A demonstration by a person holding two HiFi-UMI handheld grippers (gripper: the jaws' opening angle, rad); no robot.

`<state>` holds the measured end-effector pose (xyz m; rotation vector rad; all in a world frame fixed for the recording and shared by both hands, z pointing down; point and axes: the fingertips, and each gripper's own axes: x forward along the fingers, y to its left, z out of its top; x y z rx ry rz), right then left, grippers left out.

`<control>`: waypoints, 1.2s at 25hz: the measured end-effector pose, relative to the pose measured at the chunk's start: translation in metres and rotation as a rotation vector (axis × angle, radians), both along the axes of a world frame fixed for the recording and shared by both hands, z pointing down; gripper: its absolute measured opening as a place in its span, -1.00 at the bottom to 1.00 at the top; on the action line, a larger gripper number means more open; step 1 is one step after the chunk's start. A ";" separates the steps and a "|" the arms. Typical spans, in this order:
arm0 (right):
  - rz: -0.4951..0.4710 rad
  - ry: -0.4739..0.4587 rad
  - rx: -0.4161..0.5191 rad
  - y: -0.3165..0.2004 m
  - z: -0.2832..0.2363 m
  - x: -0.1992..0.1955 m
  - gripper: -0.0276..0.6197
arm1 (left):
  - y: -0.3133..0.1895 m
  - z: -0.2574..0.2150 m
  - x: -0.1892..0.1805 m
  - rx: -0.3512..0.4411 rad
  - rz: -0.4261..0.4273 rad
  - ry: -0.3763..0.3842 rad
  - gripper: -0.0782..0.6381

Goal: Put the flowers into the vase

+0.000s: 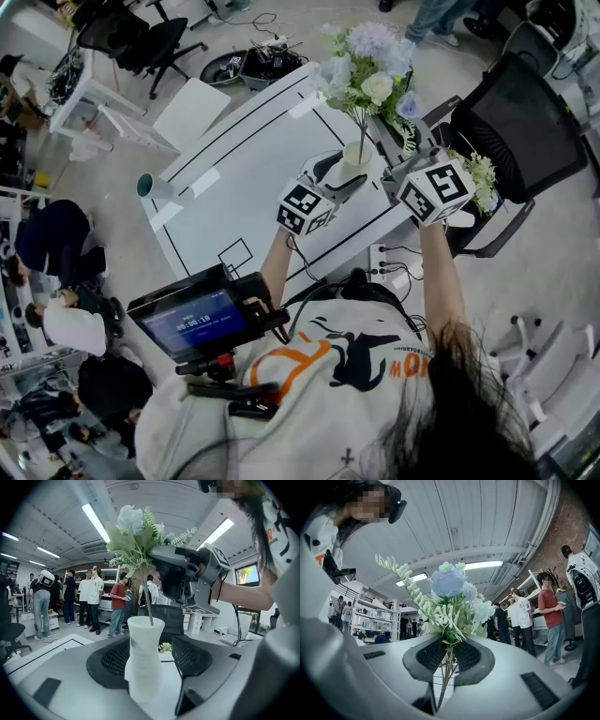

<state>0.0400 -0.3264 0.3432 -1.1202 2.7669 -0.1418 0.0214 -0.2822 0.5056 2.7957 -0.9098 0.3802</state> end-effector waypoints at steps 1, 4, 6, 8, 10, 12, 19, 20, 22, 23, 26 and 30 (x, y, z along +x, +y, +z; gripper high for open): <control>0.000 0.008 -0.005 0.002 0.006 -0.001 -0.75 | 0.001 0.003 0.001 -0.003 0.002 -0.005 -0.03; -0.002 0.020 -0.023 0.005 0.018 -0.003 -0.75 | 0.000 0.006 0.001 -0.010 -0.011 0.000 -0.03; -0.003 0.025 -0.036 0.007 0.025 -0.004 -0.75 | -0.001 0.008 0.001 -0.013 -0.020 0.001 -0.03; -0.002 0.028 -0.051 0.008 0.030 -0.004 -0.75 | -0.003 0.008 0.001 -0.015 -0.029 -0.001 -0.03; -0.002 0.026 -0.069 0.009 0.036 -0.004 -0.75 | -0.005 0.008 0.000 -0.014 -0.040 -0.002 -0.03; -0.004 0.030 -0.088 0.011 0.045 -0.006 -0.75 | -0.006 0.009 -0.002 -0.010 -0.054 -0.004 -0.03; -0.010 0.057 -0.163 0.021 0.073 -0.010 -0.75 | -0.009 0.011 -0.002 -0.017 -0.070 0.003 -0.03; -0.007 0.059 -0.172 0.023 0.076 -0.010 -0.74 | -0.009 0.011 -0.001 -0.018 -0.069 0.004 -0.03; -0.006 0.069 -0.183 0.026 0.082 -0.009 -0.74 | -0.008 0.011 -0.001 -0.021 -0.069 0.009 -0.03; -0.007 0.079 -0.187 0.028 0.084 -0.010 -0.74 | -0.008 0.011 0.000 -0.022 -0.069 0.010 -0.03; -0.009 0.105 -0.194 0.033 0.090 -0.011 -0.72 | -0.008 0.014 0.001 -0.028 -0.070 0.004 -0.03; -0.017 0.110 -0.218 0.041 0.098 -0.012 -0.66 | -0.008 0.017 0.001 -0.036 -0.072 0.004 -0.03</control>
